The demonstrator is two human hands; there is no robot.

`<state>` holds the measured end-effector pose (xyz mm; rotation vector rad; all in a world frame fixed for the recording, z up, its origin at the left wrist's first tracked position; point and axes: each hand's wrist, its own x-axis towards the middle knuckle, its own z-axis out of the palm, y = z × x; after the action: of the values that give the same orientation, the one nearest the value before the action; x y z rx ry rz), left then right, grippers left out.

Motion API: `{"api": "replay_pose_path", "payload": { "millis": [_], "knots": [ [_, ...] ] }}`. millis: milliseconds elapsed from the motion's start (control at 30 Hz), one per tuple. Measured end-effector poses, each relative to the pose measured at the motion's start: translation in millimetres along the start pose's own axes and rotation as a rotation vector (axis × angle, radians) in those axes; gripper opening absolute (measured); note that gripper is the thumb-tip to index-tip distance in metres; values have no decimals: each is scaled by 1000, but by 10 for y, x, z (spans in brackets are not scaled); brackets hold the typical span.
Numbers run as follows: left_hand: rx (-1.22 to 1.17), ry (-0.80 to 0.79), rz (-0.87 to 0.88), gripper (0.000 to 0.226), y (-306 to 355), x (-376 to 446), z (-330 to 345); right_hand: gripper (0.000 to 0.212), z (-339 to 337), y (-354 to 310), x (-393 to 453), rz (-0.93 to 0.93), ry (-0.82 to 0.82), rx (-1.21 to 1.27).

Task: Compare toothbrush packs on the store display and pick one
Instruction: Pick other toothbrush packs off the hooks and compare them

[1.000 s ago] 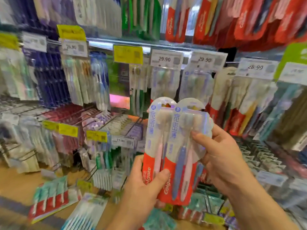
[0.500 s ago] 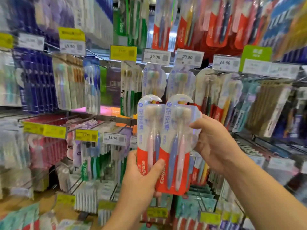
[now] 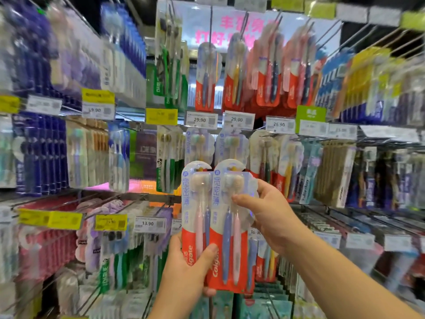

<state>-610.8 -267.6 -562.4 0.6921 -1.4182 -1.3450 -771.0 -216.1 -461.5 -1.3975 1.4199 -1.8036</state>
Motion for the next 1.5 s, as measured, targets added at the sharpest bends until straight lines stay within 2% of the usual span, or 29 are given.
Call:
{"api": "replay_pose_path", "payload": {
  "millis": [67,333,500,667,1067,1267,1500],
  "knots": [
    [-25,-8,-5,36,18,57,12,24,-12,-32,83,-7,41,-7],
    [-99,123,32,26,66,358,-47,32,-94,-48,594,-14,139,16],
    [-108,74,17,22,160,595,-138,36,-100,2,984,-37,222,-55],
    [-119,44,13,30,199,836,-153,37,-95,-10,1259,-113,252,-60],
    [-122,-32,52,26,223,949,-54,38,-88,-43,1553,-268,263,117],
    [-96,-43,62,25,230,955,-45,33,-70,-64,1600,-286,219,160],
    [-76,-46,45,26,224,944,-67,30,-38,39,1684,-236,307,35]
  ]
}}
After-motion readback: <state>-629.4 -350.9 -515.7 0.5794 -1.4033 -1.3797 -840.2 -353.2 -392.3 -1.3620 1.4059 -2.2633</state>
